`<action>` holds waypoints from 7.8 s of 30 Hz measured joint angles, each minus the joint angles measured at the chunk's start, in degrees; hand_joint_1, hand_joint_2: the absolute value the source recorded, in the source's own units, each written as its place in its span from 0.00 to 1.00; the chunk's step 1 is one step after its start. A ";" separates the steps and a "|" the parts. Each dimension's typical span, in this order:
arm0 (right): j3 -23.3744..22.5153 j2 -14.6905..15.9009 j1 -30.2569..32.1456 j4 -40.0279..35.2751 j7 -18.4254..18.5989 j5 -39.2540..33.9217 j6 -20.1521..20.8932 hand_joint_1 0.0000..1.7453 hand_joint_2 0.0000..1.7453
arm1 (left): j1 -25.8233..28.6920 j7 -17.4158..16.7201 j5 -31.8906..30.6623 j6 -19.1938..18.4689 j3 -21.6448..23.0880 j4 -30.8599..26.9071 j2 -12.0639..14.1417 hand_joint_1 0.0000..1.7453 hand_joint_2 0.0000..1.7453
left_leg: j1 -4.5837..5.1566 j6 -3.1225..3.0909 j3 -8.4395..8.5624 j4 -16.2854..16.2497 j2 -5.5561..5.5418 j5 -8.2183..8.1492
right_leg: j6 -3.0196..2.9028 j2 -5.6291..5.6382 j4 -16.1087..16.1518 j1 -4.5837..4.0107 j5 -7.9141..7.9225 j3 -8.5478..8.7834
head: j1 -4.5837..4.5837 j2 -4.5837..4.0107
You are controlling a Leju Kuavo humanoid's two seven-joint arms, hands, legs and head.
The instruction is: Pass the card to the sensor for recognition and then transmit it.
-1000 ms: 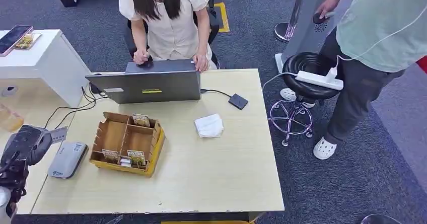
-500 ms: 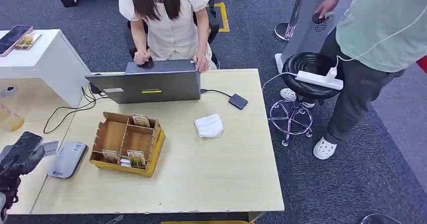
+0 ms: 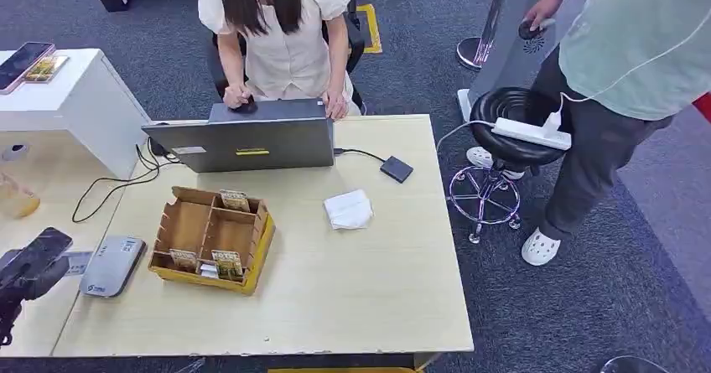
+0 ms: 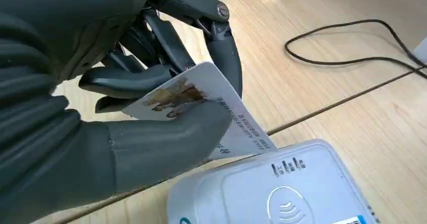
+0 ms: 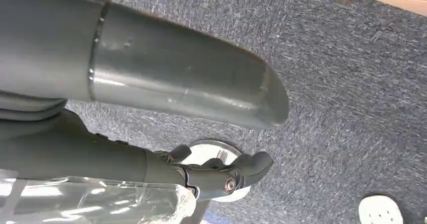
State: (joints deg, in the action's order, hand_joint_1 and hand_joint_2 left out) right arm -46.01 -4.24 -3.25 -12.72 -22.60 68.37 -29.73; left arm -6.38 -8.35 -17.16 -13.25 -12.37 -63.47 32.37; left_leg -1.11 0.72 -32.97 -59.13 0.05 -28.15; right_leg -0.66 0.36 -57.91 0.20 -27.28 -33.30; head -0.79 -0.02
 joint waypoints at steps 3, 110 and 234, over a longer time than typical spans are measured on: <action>0.00 0.00 -0.06 0.00 0.00 0.04 0.00 0.00 0.00 | 0.19 -0.09 -0.02 -0.52 0.17 0.00 0.57 1.00 1.00 | 0.00 0.00 0.00 0.00 0.00 0.00 | 0.00 0.00 0.00 0.00 0.00 0.00 | -0.02 0.00; 0.66 0.02 -0.78 0.30 0.50 1.92 0.09 0.00 0.00 | 12.41 -5.49 27.82 -4.33 -1.18 -14.88 0.85 1.00 1.00 | 0.01 -0.01 -0.01 0.00 -0.06 0.01 | 0.00 -0.11 0.01 0.01 0.01 0.04 | 0.00 0.00; 2.67 0.04 -1.68 0.37 0.13 1.99 1.38 0.00 0.00 | -2.77 -3.74 4.52 2.84 9.77 5.11 -3.94 1.00 1.00 | 0.08 -0.01 0.23 0.00 -0.07 0.01 | 0.01 -0.17 0.00 0.08 0.00 0.30 | 0.00 0.00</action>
State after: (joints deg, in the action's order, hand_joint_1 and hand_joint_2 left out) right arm -43.34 -4.20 -4.93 -12.35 -22.47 70.36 -28.35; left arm -9.15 -12.09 -12.63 -10.40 -2.60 -58.36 28.44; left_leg -1.02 0.71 -32.74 -59.13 -0.02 -28.14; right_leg -0.66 0.19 -57.90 0.28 -27.28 -33.00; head -0.79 -0.02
